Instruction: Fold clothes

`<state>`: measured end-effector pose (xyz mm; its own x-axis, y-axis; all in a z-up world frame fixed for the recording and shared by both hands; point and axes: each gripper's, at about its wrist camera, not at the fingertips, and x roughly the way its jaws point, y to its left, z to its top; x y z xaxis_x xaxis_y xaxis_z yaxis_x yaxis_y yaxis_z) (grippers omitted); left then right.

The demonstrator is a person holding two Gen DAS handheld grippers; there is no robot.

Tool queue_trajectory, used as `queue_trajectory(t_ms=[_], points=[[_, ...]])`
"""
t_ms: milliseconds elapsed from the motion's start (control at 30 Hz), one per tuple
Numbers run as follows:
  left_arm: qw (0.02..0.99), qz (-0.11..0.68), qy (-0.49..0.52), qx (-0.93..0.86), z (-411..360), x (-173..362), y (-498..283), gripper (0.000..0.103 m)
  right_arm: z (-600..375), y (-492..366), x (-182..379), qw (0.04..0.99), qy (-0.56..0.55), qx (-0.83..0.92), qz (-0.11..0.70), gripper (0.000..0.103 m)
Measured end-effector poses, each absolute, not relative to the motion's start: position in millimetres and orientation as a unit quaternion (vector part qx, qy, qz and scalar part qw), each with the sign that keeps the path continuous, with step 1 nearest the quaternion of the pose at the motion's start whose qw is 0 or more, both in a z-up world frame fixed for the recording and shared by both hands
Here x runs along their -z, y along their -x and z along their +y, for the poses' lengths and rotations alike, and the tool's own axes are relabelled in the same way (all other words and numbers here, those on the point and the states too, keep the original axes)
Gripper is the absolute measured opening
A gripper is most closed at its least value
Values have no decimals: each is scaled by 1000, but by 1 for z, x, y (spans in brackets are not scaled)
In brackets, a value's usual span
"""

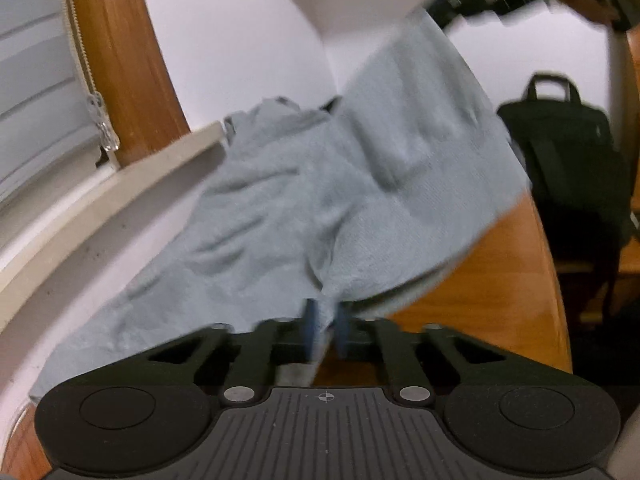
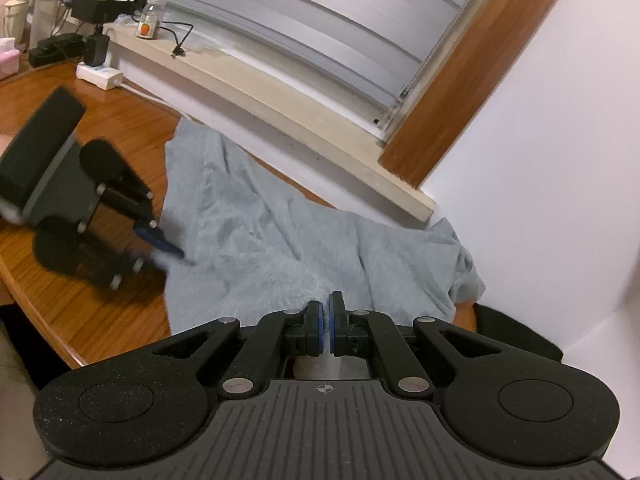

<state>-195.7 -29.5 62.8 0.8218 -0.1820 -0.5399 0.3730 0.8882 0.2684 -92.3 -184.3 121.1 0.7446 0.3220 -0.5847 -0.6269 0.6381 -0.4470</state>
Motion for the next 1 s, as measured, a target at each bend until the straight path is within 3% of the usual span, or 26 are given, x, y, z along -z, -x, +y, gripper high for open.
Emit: queue_trajectory(t_ms=[267,467,633,867,933,1000], points=[[956,195,-212,47,-32,-83,153,4,-202,86,-102,880,300,-274,247,3],[936,268,-216,72,-41,-54,138,8,-213,68,-70,872,289,-266,291,3],[941,278,-178,76,-19,-58,149,16,-226,49,-41,870,274,-254,324,3],[935,289,-163,125,-25,-59,174,16,-235,50,-28,871,261,-254,328,4],[934,295,-151,132,-30,-55,170,16,-235,52,-28,873,262,-256,322,6],[932,302,-145,137,-34,-51,163,16,-234,55,-29,874,264,-261,313,17]])
